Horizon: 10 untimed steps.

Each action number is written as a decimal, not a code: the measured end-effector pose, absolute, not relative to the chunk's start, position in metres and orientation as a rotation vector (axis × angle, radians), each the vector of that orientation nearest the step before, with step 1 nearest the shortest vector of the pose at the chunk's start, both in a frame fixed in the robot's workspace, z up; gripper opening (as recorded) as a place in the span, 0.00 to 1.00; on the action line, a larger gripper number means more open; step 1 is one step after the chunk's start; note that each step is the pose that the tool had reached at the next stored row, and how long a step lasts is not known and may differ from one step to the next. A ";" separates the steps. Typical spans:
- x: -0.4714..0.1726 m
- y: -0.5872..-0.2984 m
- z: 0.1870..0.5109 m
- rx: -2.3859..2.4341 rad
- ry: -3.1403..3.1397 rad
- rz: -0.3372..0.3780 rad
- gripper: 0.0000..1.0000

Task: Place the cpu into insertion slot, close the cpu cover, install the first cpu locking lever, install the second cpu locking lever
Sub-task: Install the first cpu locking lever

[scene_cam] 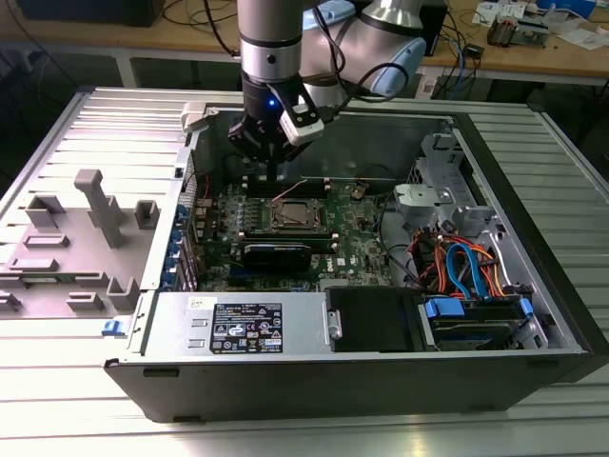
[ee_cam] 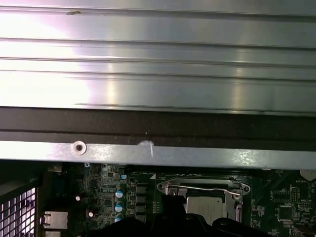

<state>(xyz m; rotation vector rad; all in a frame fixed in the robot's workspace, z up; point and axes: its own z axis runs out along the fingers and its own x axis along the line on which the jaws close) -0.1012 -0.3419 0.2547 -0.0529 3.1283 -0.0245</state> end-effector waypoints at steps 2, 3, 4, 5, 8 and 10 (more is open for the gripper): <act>-0.101 -0.342 0.253 -0.053 3.128 -0.022 0.11; -0.101 -0.342 0.252 -0.053 3.128 -0.021 0.11; -0.101 -0.342 0.252 -0.053 3.128 -0.019 0.11; -0.100 -0.342 0.251 -0.053 3.128 -0.016 0.11; -0.099 -0.342 0.251 -0.053 3.128 0.009 0.11; -0.097 -0.342 0.250 -0.052 3.128 0.017 0.11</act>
